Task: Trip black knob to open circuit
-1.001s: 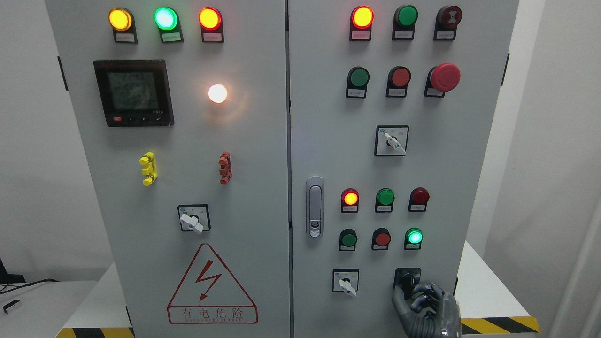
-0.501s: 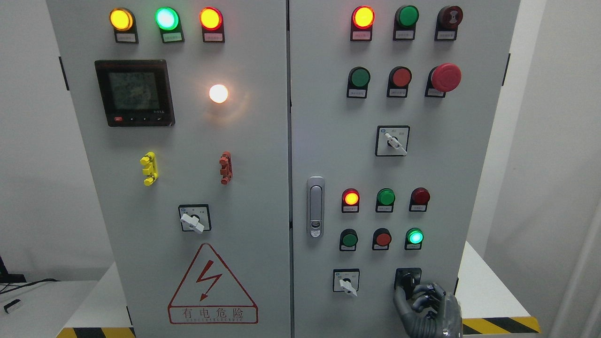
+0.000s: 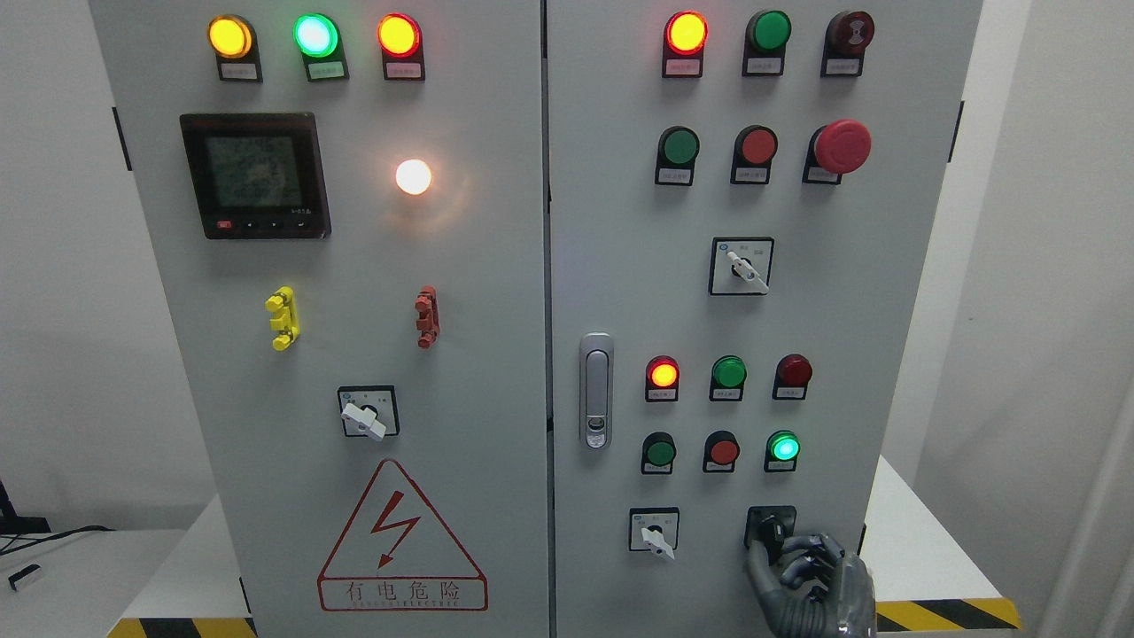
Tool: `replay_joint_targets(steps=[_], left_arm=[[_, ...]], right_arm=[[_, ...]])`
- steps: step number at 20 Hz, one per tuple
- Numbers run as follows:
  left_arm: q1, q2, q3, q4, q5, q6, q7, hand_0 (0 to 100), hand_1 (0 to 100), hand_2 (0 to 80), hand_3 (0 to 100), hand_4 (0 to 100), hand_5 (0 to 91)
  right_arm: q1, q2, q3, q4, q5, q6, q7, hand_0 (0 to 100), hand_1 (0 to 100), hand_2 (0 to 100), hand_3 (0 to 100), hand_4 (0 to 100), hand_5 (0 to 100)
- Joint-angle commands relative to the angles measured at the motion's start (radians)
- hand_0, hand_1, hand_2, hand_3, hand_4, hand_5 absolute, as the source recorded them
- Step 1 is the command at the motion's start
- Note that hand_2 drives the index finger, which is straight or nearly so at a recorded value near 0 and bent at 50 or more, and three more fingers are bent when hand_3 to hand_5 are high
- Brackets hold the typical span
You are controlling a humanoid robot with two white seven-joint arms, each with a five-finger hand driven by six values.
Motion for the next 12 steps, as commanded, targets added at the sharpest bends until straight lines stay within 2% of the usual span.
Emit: replay_joint_targets(steps=[1, 12], left_arm=[[0.0, 0.001, 0.0, 0.0, -0.031, 0.0, -0.001, 12, 39, 0.0, 0, 0, 0.0], [0.0, 0.001, 0.0, 0.0, -0.031, 0.0, -0.001, 12, 39, 0.0, 0, 0, 0.0]], right_arm=[[0.0, -0.001, 0.0, 0.002, 0.004, 0.0, 0.0, 30, 82, 52, 85, 83, 93], [0.001, -0.001, 0.001, 0.002, 0.038, -0.006, 0.001, 30, 83, 52, 85, 83, 93]])
